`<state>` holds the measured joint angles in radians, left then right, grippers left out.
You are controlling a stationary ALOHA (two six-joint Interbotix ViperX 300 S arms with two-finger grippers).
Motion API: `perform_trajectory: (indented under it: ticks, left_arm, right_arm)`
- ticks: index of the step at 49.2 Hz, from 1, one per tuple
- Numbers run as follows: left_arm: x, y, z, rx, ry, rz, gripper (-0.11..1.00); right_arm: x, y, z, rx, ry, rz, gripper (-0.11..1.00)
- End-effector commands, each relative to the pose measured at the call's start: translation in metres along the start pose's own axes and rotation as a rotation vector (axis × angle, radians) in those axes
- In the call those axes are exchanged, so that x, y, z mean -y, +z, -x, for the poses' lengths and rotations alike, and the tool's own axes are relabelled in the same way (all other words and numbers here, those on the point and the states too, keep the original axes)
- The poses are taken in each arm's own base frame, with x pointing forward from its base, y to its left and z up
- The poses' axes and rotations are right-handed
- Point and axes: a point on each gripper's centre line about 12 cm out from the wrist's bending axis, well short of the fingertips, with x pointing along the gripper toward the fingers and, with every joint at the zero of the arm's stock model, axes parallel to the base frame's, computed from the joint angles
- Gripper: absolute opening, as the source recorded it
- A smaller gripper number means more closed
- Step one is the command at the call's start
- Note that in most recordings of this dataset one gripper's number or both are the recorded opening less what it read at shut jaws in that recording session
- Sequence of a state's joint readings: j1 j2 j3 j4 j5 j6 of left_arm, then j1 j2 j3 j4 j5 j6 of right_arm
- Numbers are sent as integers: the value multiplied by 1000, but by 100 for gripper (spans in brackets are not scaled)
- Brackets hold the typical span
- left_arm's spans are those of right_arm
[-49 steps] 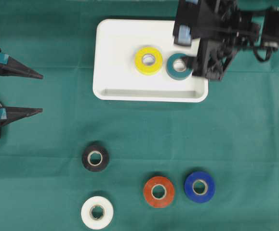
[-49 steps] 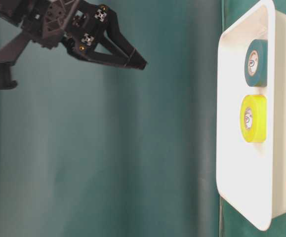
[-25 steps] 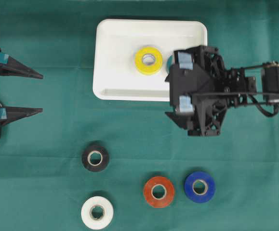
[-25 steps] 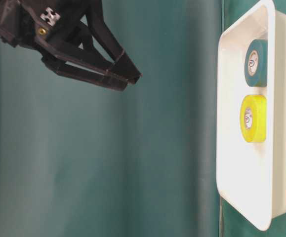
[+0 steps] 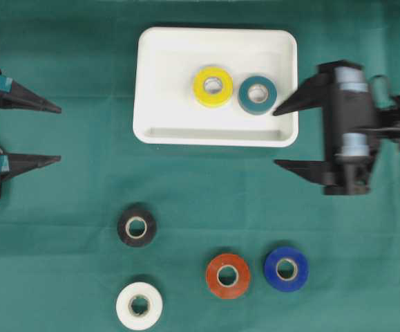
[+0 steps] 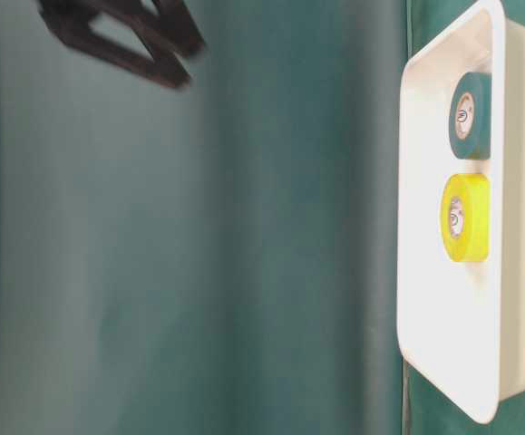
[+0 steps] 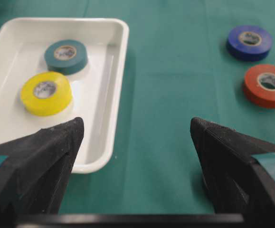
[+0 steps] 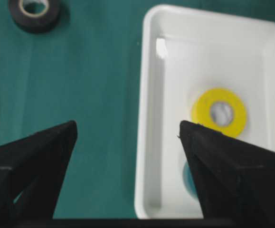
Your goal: Pick up the tape from a random location and place it into the white case.
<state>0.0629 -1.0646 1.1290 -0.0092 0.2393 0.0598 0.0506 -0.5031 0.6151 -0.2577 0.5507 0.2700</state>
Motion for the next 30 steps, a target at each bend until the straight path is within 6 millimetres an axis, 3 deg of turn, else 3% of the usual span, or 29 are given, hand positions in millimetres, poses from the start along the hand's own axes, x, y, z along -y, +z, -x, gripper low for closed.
perform_trajectory:
  ticks: [1, 15, 30]
  left_arm:
    - [0, 5, 0, 12, -1, 1, 94]
    - [0, 2, 0, -8, -2, -1, 94]
    - [0, 1, 0, -17, -1, -6, 94]
  right_arm:
    - [1, -2, 22, 84, 15, -6, 87]
    - [5, -53, 54, 204, 47, -11, 87]
    - [3, -114, 46, 262, 96, -66, 87]
